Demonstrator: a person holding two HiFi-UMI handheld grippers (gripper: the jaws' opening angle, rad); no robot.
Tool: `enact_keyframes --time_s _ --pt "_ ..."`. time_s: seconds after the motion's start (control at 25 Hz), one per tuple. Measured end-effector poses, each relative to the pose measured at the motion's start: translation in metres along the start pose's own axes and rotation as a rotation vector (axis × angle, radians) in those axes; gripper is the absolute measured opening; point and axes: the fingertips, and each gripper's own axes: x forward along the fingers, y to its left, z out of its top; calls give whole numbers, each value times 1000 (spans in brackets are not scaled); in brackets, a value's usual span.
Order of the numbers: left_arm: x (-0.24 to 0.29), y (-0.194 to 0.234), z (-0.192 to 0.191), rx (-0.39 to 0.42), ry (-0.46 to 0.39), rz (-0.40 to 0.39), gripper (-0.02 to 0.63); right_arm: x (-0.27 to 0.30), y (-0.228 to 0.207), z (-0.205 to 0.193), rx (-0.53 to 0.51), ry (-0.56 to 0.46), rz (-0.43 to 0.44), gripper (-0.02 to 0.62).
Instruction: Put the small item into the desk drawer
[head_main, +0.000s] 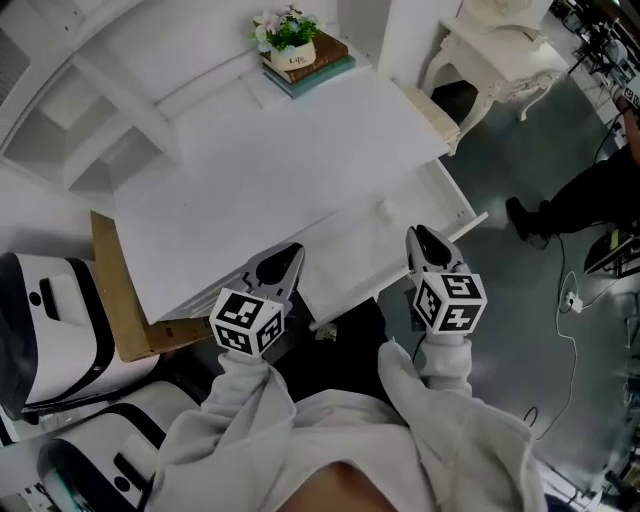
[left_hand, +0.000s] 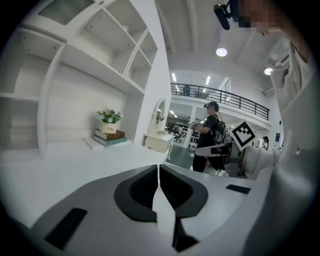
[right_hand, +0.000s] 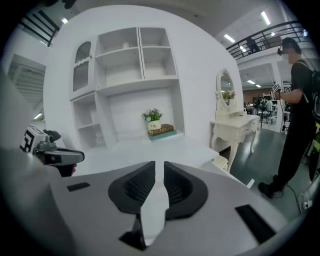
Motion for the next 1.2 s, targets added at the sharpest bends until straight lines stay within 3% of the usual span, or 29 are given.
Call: enact_keyframes --time_s 0.32,0.48,0.72,1.2 --pt "-30 5 37 45 -140 60 26 -63 2 43 -16 -270 -93 49" --pt "-39 9 50 42 -208 84 26 -84 0 49 1 -350 -123 42" --pt "-41 7 57 45 -270 89 26 -91 4 41 19 -343 -131 35" --pt "-39 -2 48 49 -254 60 26 -87 19 35 10 -311 -116 32"
